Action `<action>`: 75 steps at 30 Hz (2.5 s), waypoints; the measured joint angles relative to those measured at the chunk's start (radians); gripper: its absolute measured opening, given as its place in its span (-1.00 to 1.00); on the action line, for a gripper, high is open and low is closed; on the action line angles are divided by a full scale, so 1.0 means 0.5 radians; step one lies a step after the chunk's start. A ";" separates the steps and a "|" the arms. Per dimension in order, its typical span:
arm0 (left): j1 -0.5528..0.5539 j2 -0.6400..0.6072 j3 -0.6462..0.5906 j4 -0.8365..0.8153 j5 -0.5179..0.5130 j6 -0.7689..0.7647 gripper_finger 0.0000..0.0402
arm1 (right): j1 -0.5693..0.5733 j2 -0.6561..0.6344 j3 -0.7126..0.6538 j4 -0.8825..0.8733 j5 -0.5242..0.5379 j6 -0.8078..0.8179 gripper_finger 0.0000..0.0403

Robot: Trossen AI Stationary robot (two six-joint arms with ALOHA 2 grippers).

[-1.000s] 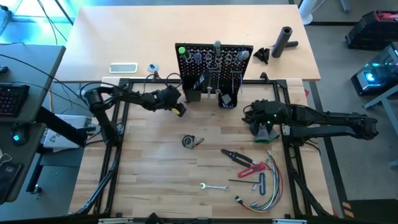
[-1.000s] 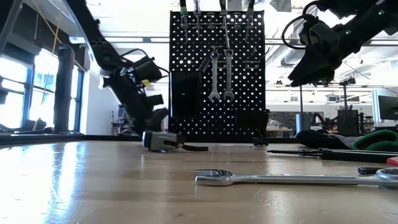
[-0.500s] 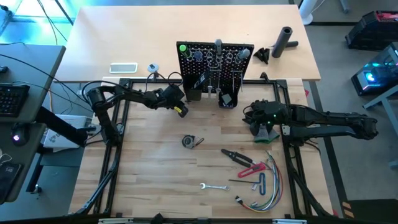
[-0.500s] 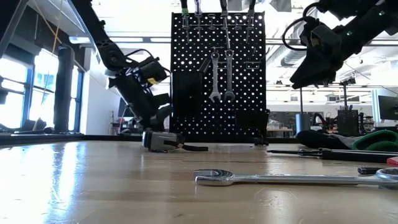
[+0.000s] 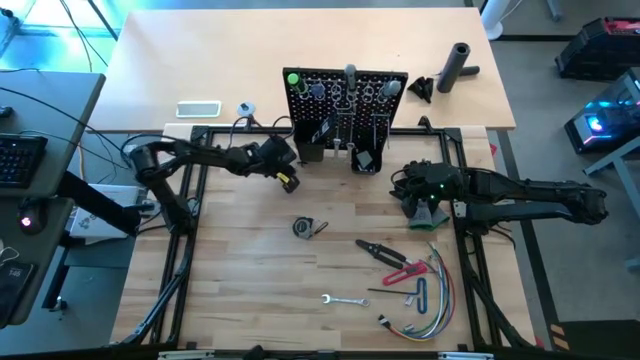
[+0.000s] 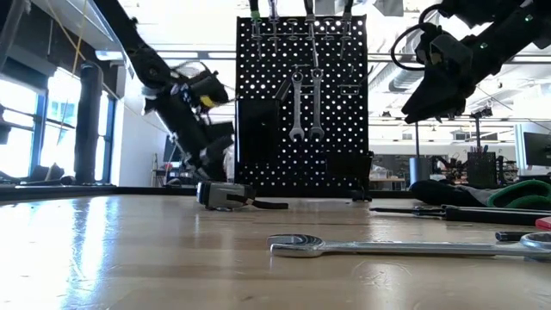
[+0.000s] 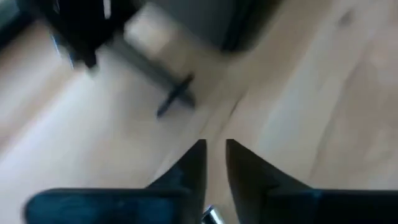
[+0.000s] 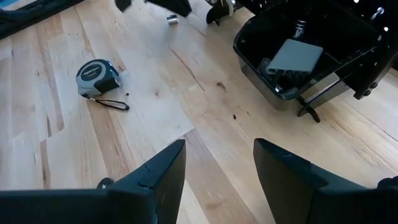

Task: Hang tools onto peg board
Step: Put the silver socket on the right black bin on the peg board

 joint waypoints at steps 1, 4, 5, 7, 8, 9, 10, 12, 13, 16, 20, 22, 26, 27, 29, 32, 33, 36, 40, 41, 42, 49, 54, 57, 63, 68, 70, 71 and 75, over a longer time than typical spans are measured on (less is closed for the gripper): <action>0.000 -0.042 0.003 -0.006 0.004 0.049 -0.67 | 0.000 0.000 0.000 0.001 0.000 0.000 -0.08; 0.002 -0.140 0.003 -0.067 0.079 0.165 -0.48 | 0.000 0.000 0.000 0.001 -0.001 0.000 -0.08; 0.002 -0.167 0.002 -0.086 0.118 0.202 -0.43 | 0.000 0.000 0.000 0.000 -0.001 0.000 -0.08; 0.002 -0.204 0.004 -0.111 0.182 0.287 -0.33 | 0.000 0.000 0.000 0.000 -0.002 0.000 -0.08; 0.002 -0.210 0.005 -0.135 0.189 0.335 -0.30 | 0.000 0.000 0.000 0.000 -0.002 0.000 -0.08; 0.002 -0.209 0.005 -0.175 0.190 0.380 -0.26 | 0.000 0.000 0.000 0.000 -0.002 0.001 -0.08; 0.001 -0.206 0.004 -0.220 0.190 0.424 -0.24 | 0.000 0.000 0.000 0.000 -0.002 0.008 -0.08; -0.005 -0.202 0.004 -0.298 0.183 0.521 -0.20 | 0.000 0.000 0.000 0.000 -0.013 0.014 -0.08; -0.012 -0.199 0.004 -0.323 0.168 0.573 -0.18 | 0.000 0.000 0.000 0.000 -0.018 0.014 -0.08; -0.035 -0.198 0.004 -0.416 0.136 0.738 -0.17 | 0.000 0.000 0.001 0.000 -0.018 0.015 -0.08; -0.057 -0.198 0.004 -0.416 0.116 0.888 -0.16 | 0.000 0.000 0.000 0.000 -0.018 0.024 -0.08; -0.055 -0.198 0.004 -0.415 0.114 0.931 -0.16 | 0.002 0.000 0.000 -0.001 -0.019 0.047 -0.08; -0.055 -0.198 0.004 -0.429 0.109 1.035 -0.16 | 0.050 0.000 0.000 0.000 -0.021 0.049 -0.08; -0.055 -0.198 0.004 -0.437 0.110 1.064 -0.16 | 0.062 0.000 0.000 0.000 -0.020 0.052 -0.08; -0.055 -0.187 0.004 -0.437 0.113 1.116 -0.16 | 0.086 0.000 0.001 0.000 -0.011 0.053 -0.08; -0.055 -0.157 0.005 -0.431 0.147 1.183 -0.16 | 0.107 0.000 0.000 0.000 0.004 0.065 -0.08; -0.055 -0.144 0.005 -0.432 0.147 1.196 -0.16 | 0.110 0.000 0.000 0.001 0.004 0.077 -0.08; -0.055 -0.105 0.005 -0.438 0.141 1.224 -0.16 | 0.125 0.000 0.001 -0.001 0.005 0.099 -0.08; -0.051 -0.079 0.005 -0.431 0.128 1.238 -0.16 | 0.152 0.000 0.000 -0.002 0.014 0.113 -0.08; -0.051 -0.077 0.005 -0.431 0.128 1.243 -0.16 | 0.156 0.000 0.000 -0.002 0.021 0.113 -0.08; -0.051 -0.077 0.005 -0.430 0.127 1.249 -0.16 | 0.158 0.000 0.001 -0.002 0.028 0.114 -0.08; -0.019 -0.077 0.005 -0.416 0.127 1.287 -0.16 | 0.157 0.001 0.000 -0.002 0.075 0.135 -0.08; 0.002 -0.077 0.005 -0.375 0.127 1.130 -0.16 | 0.157 0.001 0.001 -0.022 0.075 0.135 -0.08; 0.007 -0.077 0.005 -0.362 0.127 0.937 -0.16 | 0.157 0.001 0.001 -0.037 0.075 0.135 -0.08; -0.023 -0.077 0.005 -0.357 0.146 0.586 -0.05 | 0.157 0.001 0.001 -0.052 0.077 0.118 -0.08; -0.053 -0.077 0.006 -0.310 0.085 0.376 0.15 | 0.157 0.001 0.001 -0.057 0.079 0.100 -0.08; -0.064 -0.077 0.007 -0.290 -0.037 0.308 0.21 | 0.157 0.001 0.001 -0.069 0.079 0.098 -0.08; -0.066 -0.077 0.007 -0.286 -0.103 0.269 0.22 | 0.157 0.001 0.001 -0.077 0.079 0.098 -0.08; -0.065 -0.077 0.007 -0.282 -0.178 0.106 0.23 | 0.157 0.001 0.001 -0.112 0.079 0.098 -0.08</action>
